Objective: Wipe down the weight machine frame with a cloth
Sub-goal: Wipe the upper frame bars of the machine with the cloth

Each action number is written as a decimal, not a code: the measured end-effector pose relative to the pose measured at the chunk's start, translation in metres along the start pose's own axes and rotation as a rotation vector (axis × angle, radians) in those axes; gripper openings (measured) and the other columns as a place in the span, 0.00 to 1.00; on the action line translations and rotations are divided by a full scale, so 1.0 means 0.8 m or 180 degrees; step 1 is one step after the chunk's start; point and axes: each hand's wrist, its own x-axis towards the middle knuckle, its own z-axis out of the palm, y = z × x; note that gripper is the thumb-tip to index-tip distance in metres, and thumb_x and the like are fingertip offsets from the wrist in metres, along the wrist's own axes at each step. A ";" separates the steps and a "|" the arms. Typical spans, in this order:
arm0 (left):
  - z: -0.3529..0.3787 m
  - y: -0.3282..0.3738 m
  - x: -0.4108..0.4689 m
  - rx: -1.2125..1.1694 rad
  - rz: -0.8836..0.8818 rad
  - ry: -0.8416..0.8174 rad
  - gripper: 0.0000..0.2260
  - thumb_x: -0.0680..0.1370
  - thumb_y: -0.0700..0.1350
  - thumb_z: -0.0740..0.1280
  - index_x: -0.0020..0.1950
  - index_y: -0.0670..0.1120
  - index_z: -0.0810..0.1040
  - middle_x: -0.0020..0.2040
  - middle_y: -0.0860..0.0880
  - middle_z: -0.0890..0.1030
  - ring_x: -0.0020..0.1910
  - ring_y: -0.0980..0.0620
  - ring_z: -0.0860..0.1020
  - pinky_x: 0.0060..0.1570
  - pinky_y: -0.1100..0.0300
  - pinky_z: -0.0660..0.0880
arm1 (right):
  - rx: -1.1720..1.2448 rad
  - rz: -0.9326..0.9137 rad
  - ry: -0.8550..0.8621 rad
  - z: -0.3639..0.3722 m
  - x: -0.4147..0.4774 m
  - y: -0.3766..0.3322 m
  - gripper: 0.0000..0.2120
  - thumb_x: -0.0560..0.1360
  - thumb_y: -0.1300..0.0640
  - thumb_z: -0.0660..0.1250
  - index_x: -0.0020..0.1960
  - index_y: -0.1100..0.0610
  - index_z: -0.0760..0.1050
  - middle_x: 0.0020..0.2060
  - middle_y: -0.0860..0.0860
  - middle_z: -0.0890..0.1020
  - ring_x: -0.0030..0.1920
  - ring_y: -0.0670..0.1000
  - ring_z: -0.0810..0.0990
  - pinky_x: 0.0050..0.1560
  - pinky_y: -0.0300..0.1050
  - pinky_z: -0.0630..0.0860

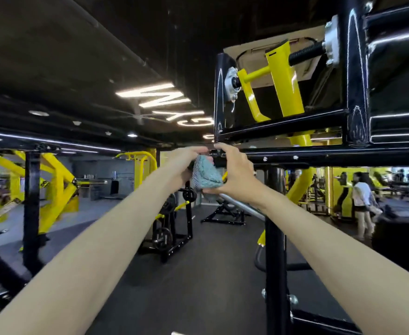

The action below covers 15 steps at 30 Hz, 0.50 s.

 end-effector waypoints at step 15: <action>-0.046 -0.088 -0.084 0.0020 -0.0700 -0.1452 0.19 0.77 0.33 0.56 0.62 0.47 0.76 0.55 0.49 0.83 0.55 0.51 0.80 0.61 0.49 0.73 | 0.1803 0.2099 -0.0070 -0.002 -0.091 -0.046 0.05 0.76 0.55 0.69 0.45 0.57 0.79 0.41 0.53 0.84 0.38 0.47 0.82 0.34 0.37 0.76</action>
